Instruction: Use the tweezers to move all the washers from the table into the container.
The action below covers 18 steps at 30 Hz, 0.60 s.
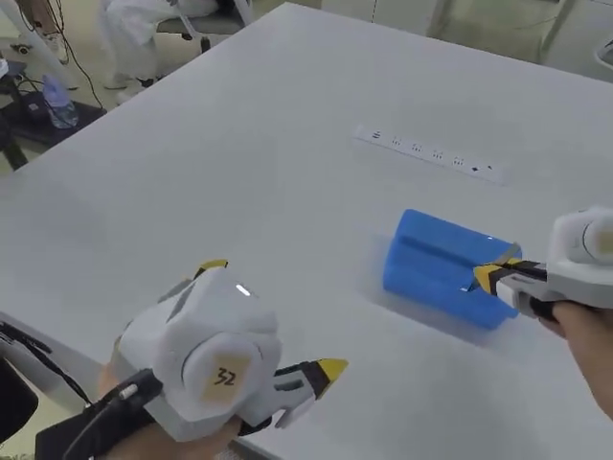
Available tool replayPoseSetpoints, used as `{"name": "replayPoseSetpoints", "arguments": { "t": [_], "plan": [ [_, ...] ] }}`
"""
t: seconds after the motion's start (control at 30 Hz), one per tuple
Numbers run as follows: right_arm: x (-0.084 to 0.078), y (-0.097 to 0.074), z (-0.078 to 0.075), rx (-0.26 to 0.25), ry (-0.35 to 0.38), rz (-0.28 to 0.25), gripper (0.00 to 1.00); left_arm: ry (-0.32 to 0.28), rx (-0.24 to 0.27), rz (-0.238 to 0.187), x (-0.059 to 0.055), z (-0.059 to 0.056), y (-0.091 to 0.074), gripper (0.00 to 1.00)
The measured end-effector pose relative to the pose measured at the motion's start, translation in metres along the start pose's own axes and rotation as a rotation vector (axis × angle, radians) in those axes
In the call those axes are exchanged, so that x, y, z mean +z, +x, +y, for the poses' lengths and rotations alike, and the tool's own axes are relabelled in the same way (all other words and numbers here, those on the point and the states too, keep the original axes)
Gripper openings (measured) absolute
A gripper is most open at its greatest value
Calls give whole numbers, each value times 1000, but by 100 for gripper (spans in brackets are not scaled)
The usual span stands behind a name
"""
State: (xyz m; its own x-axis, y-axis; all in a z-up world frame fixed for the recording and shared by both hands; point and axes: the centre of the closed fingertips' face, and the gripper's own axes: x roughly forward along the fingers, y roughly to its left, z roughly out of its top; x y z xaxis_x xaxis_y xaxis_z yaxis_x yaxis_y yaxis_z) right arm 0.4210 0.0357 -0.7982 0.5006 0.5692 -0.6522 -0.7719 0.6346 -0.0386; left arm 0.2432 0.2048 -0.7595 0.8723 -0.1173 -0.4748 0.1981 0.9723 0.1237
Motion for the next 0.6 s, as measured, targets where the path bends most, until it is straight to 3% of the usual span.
{"name": "replayPoseSetpoints", "arguments": {
  "t": [0.6],
  "plan": [
    [-13,6,7,16,-15,52,3,5,-6,29,-6,-1,2,98]
  ]
}}
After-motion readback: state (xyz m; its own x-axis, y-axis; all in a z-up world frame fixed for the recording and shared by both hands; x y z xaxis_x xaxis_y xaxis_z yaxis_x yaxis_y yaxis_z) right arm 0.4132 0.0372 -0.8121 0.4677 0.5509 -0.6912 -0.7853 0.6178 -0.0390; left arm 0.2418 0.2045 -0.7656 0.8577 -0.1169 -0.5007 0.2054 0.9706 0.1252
